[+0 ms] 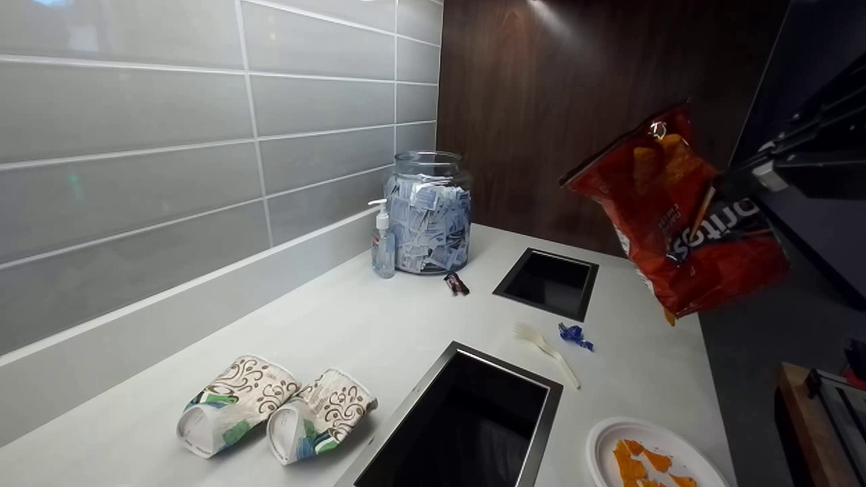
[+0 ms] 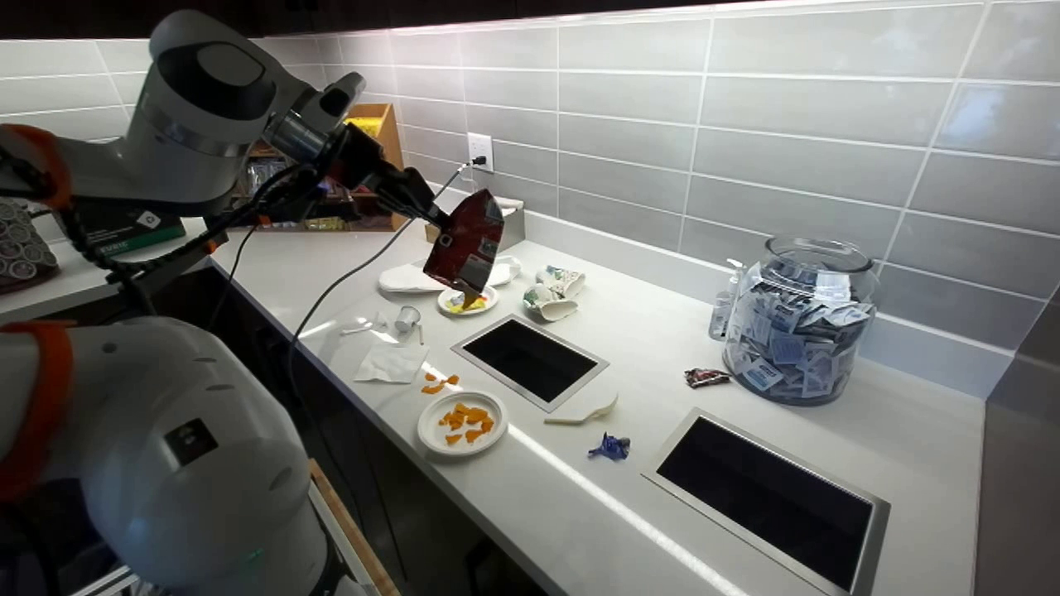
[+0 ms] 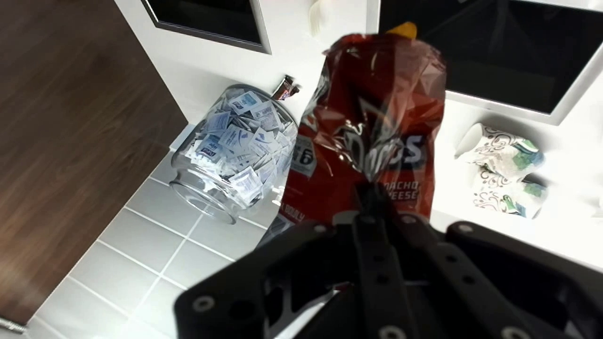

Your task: Empty the packet of doritos onto the plate with doritos on it

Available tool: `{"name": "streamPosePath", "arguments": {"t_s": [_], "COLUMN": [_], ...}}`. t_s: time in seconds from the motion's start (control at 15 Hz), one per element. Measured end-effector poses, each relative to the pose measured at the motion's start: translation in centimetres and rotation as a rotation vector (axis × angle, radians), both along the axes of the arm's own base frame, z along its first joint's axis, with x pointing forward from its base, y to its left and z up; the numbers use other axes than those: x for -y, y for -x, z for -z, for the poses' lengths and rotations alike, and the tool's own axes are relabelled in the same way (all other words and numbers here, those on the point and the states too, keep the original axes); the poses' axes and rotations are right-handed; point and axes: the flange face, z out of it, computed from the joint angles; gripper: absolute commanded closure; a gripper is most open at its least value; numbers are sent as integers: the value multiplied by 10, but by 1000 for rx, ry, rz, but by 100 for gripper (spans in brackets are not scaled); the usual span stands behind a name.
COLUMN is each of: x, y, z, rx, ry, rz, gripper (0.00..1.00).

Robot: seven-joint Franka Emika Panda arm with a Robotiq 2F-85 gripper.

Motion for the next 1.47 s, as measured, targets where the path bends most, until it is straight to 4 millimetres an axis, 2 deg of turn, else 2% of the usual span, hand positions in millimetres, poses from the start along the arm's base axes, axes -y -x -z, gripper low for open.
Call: {"name": "streamPosePath", "arguments": {"t_s": [0.33, 0.73, 1.47], "x": [5, 1, 7], "y": [5, 12, 10], "z": [6, 6, 5], "rx": [-44, -55, -76], "ry": [32, 34, 31], "rz": [47, 28, 33], "gripper": [100, 100, 100]}}
